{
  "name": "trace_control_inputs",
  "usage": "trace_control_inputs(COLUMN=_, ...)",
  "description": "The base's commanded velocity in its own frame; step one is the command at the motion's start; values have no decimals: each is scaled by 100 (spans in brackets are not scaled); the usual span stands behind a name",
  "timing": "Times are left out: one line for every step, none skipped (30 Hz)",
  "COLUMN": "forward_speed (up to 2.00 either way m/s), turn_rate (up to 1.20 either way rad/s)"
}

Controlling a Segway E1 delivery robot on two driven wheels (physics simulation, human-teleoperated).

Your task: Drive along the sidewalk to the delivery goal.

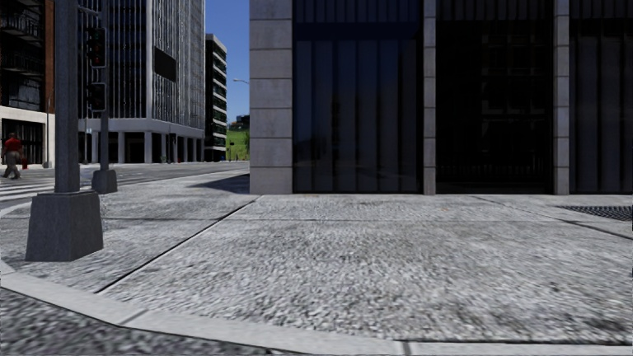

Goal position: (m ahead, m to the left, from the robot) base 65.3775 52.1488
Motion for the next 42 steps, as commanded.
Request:
trace_control_inputs(forward_speed=200, turn_rate=13)
trace_control_inputs(forward_speed=200, turn_rate=15)
trace_control_inputs(forward_speed=200, turn_rate=15)
trace_control_inputs(forward_speed=200, turn_rate=18)
trace_control_inputs(forward_speed=200, turn_rate=21)
trace_control_inputs(forward_speed=199, turn_rate=26)
trace_control_inputs(forward_speed=194, turn_rate=28)
trace_control_inputs(forward_speed=194, turn_rate=28)
trace_control_inputs(forward_speed=188, turn_rate=28)
trace_control_inputs(forward_speed=185, turn_rate=28)
trace_control_inputs(forward_speed=181, turn_rate=28)
trace_control_inputs(forward_speed=179, turn_rate=29)
trace_control_inputs(forward_speed=179, turn_rate=29)
trace_control_inputs(forward_speed=178, turn_rate=30)
trace_control_inputs(forward_speed=177, turn_rate=32)
trace_control_inputs(forward_speed=176, turn_rate=35)
trace_control_inputs(forward_speed=176, turn_rate=37)
trace_control_inputs(forward_speed=176, turn_rate=37)
trace_control_inputs(forward_speed=175, turn_rate=37)
trace_control_inputs(forward_speed=175, turn_rate=37)
trace_control_inputs(forward_speed=175, turn_rate=37)
trace_control_inputs(forward_speed=175, turn_rate=38)
trace_control_inputs(forward_speed=175, turn_rate=38)
trace_control_inputs(forward_speed=175, turn_rate=39)
trace_control_inputs(forward_speed=175, turn_rate=40)
trace_control_inputs(forward_speed=174, turn_rate=40)
trace_control_inputs(forward_speed=174, turn_rate=40)
trace_control_inputs(forward_speed=174, turn_rate=41)
trace_control_inputs(forward_speed=174, turn_rate=41)
trace_control_inputs(forward_speed=174, turn_rate=43)
trace_control_inputs(forward_speed=174, turn_rate=45)
trace_control_inputs(forward_speed=174, turn_rate=46)
trace_control_inputs(forward_speed=174, turn_rate=46)
trace_control_inputs(forward_speed=174, turn_rate=46)
trace_control_inputs(forward_speed=174, turn_rate=46)
trace_control_inputs(forward_speed=174, turn_rate=47)
trace_control_inputs(forward_speed=174, turn_rate=48)
trace_control_inputs(forward_speed=174, turn_rate=49)
trace_control_inputs(forward_speed=174, turn_rate=49)
trace_control_inputs(forward_speed=174, turn_rate=49)
trace_control_inputs(forward_speed=174, turn_rate=50)
trace_control_inputs(forward_speed=174, turn_rate=50)
